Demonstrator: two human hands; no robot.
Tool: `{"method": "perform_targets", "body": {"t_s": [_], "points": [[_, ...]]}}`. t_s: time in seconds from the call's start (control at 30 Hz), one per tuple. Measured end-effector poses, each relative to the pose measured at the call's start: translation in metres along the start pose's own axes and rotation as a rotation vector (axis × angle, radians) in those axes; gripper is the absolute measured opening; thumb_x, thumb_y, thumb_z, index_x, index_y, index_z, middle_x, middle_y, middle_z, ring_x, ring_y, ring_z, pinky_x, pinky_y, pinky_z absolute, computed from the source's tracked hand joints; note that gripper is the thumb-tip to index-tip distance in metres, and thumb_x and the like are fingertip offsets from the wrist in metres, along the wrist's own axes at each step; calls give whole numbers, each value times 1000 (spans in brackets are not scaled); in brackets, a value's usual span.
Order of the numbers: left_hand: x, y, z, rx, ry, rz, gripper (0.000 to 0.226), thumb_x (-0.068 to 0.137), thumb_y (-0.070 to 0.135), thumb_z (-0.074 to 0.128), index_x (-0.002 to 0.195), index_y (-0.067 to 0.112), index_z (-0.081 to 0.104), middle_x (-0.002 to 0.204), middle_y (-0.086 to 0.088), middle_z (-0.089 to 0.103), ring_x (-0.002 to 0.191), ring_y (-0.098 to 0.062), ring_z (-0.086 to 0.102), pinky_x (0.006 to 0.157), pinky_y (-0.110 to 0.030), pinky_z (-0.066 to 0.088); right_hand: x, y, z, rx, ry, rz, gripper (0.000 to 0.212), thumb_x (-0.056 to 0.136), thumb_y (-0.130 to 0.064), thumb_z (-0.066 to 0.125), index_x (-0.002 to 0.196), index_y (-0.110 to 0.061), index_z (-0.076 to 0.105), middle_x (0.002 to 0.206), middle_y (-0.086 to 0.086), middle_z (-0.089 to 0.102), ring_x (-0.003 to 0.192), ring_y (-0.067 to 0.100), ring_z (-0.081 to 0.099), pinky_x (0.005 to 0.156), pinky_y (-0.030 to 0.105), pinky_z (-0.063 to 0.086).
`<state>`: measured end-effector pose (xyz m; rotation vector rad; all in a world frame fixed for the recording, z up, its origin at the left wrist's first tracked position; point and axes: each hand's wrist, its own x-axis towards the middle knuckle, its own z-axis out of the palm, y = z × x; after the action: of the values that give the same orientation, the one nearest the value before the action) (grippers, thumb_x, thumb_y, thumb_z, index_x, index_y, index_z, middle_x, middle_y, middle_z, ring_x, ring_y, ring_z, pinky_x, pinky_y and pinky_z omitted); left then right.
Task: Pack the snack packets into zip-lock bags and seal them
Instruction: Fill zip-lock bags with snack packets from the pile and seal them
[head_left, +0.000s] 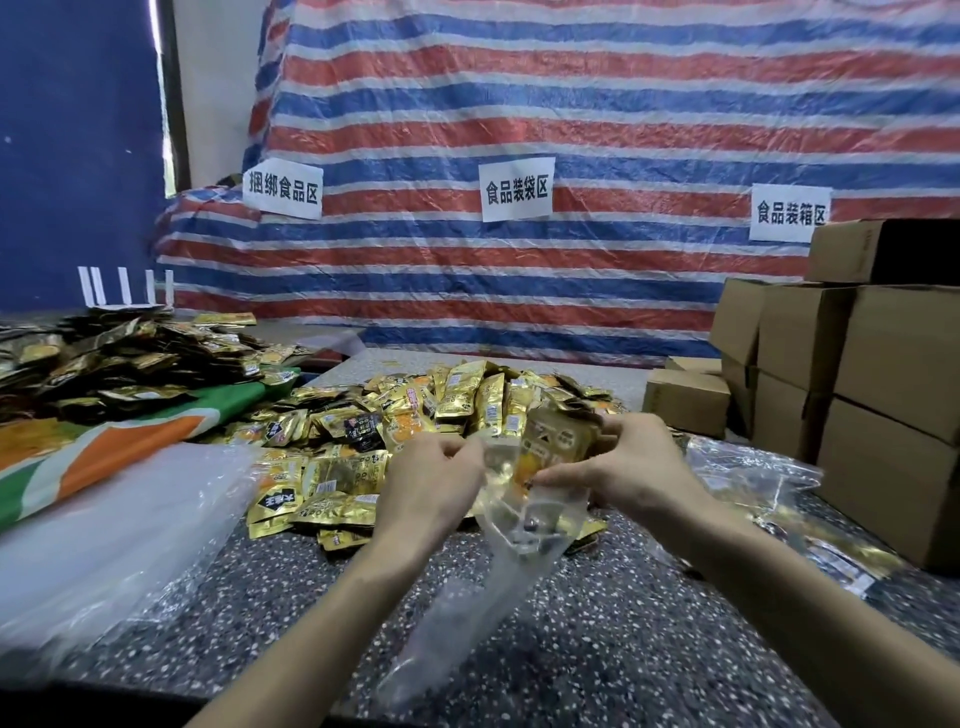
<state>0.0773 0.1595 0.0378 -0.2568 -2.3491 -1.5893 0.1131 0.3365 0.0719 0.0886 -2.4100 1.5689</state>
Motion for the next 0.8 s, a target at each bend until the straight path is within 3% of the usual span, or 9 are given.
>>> {"method": "perform_targets", "body": {"t_s": [0.1,0.2,0.3,0.43,0.53,0.63,0.8], "points": [[6,13,-10,-64,11,25,40,97,23,54,70,-5,64,57,-5,51,52,-16,38,46,-22,29,5,-17,-3,-78,-57,-39,43,63,-2,89,100,-17,73,86,-5,76,81,5,70,66,19,51],[10,23,-21,-92,55,53,35,95,21,55,66,3,64,49,1,52,48,-16,43,38,-19,31,13,-34,-9,-32,-58,-74,46,67,9,83,106,-13,74,97,-5,77,95,8,69,83,25,52],[11,29,-32,-165,69,37,33,94,23,55,72,1,66,54,-2,56,44,-15,46,34,-18,32,18,-43,-12,2,-4,-135,43,65,8,84,101,-14,75,96,-2,77,92,8,71,76,21,51],[12,31,-45,-327,10,-88,21,90,15,60,77,-1,65,55,-5,59,37,-12,48,35,-21,35,21,-43,-9,68,78,-191,38,65,7,85,95,-14,75,90,2,78,88,13,74,82,31,58],[10,34,-54,-432,-74,-157,10,89,8,65,88,-1,67,52,-4,65,40,-13,58,38,-21,44,25,-40,-9,132,99,-206,33,69,3,85,96,-13,73,83,2,78,83,16,76,72,33,61],[8,34,-57,-461,-140,-163,11,90,4,64,81,-2,67,55,-7,68,45,-18,64,43,-22,51,29,-36,-9,135,119,-227,28,72,3,84,94,-11,73,83,2,78,80,16,76,62,23,58],[9,30,-51,-326,-32,-84,16,89,6,61,76,0,67,55,-6,67,46,-17,59,43,-25,51,35,-28,-5,101,134,-247,21,74,0,83,91,-10,75,84,3,78,78,13,75,60,18,55]]}}
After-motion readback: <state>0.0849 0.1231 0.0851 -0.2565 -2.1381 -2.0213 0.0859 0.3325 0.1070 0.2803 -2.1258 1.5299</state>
